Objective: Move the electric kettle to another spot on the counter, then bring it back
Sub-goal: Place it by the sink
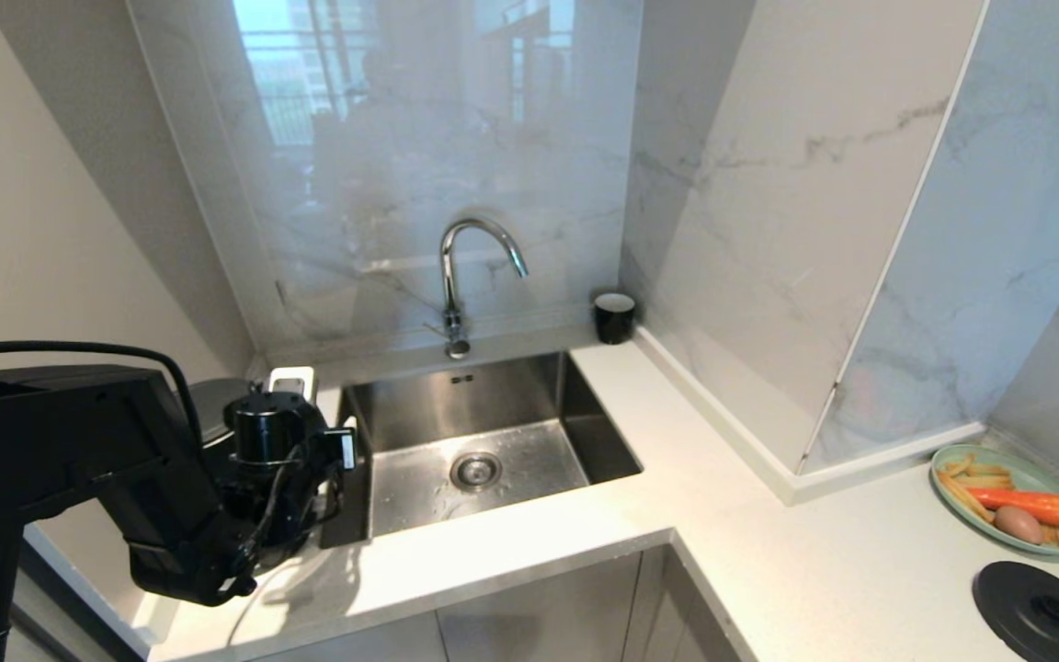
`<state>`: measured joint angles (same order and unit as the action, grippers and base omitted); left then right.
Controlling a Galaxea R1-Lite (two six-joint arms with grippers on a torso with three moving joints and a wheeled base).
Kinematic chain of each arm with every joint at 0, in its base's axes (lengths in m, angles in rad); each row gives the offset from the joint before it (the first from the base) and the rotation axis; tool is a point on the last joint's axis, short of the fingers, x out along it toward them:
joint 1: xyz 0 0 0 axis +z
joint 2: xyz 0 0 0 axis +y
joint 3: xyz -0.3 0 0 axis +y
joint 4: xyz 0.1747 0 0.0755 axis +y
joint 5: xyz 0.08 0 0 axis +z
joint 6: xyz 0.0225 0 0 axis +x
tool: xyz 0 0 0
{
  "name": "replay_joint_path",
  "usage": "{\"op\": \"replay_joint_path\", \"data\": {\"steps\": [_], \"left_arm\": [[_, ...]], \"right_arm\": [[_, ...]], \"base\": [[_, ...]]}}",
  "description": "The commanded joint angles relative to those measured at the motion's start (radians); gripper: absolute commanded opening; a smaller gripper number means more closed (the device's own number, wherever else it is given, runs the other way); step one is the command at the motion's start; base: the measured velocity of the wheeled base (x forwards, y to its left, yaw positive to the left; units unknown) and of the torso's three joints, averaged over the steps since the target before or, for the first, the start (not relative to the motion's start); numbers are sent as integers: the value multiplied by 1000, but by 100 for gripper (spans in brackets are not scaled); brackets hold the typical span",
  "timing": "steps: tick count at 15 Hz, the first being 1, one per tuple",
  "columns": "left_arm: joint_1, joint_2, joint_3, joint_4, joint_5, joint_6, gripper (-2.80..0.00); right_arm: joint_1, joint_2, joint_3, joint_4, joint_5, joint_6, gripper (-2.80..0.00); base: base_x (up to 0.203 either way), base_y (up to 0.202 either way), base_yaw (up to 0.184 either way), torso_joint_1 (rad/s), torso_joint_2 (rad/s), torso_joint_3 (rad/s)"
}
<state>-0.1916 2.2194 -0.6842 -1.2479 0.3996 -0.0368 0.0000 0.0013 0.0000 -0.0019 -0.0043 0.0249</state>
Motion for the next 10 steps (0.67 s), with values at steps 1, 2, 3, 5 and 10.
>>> {"op": "replay_joint_path", "data": {"steps": [1, 2, 3, 5, 10], "left_arm": [[-7, -13, 24, -6, 3, -1, 0], [-15, -19, 41, -7, 3, -2, 0], [-20, -25, 62, -7, 3, -3, 0], [-37, -31, 115, -11, 3, -7, 0], [-64, -15, 166, -114, 55, -6, 0]], "right_arm": [[0, -1, 0, -1, 0, 0, -280], [0, 0, 0, -1, 0, 0, -280], [0, 0, 0, -1, 0, 0, -280], [0, 0, 0, -1, 0, 0, -280], [0, 0, 0, 0, 0, 0, -280]], "base": [[0, 0, 0, 0, 0, 0], [0, 0, 0, 0, 0, 0], [0, 0, 0, 0, 0, 0], [0, 0, 0, 0, 0, 0], [0, 0, 0, 0, 0, 0]]}}
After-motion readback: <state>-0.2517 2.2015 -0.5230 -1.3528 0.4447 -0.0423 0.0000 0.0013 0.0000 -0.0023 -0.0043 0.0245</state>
